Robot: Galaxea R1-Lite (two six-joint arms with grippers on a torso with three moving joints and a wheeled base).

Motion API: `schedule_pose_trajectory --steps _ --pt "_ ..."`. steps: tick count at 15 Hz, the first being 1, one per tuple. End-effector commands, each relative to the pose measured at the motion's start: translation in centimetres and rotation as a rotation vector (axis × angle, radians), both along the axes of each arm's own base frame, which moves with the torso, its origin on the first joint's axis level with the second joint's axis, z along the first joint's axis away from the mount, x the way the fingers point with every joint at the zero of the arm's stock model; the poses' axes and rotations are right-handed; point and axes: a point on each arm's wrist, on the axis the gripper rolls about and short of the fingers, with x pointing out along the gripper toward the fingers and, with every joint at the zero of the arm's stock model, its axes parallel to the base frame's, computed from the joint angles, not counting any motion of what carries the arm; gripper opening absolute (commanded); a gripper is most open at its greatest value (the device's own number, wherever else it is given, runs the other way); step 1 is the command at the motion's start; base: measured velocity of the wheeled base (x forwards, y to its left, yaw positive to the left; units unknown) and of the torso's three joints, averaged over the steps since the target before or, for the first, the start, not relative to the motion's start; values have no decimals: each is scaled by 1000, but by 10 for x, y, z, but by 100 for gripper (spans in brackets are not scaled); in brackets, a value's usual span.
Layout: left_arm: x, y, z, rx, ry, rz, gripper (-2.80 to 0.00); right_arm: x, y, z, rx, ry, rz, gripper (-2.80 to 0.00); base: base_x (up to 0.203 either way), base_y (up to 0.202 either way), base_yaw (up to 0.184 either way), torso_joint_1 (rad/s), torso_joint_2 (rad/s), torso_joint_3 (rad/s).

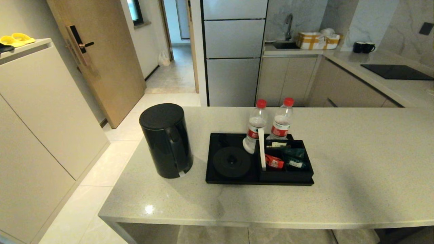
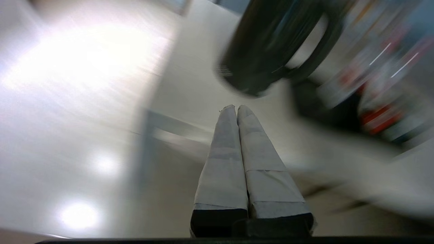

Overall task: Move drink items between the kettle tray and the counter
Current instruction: Pick up the bottled water

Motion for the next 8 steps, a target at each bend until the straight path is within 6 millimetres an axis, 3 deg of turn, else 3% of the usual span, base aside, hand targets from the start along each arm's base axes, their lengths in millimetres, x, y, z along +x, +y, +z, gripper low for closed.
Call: schedule_pose_trajectory --steps 1,8 --pt "0 0 -1 499 1 16 -280 0 0 0 0 -1 0 -280 0 0 0 0 0 0" --pt "0 0 -3 473 20 14 -280 0 0 0 0 -1 0 -280 0 0 0 0 0 0"
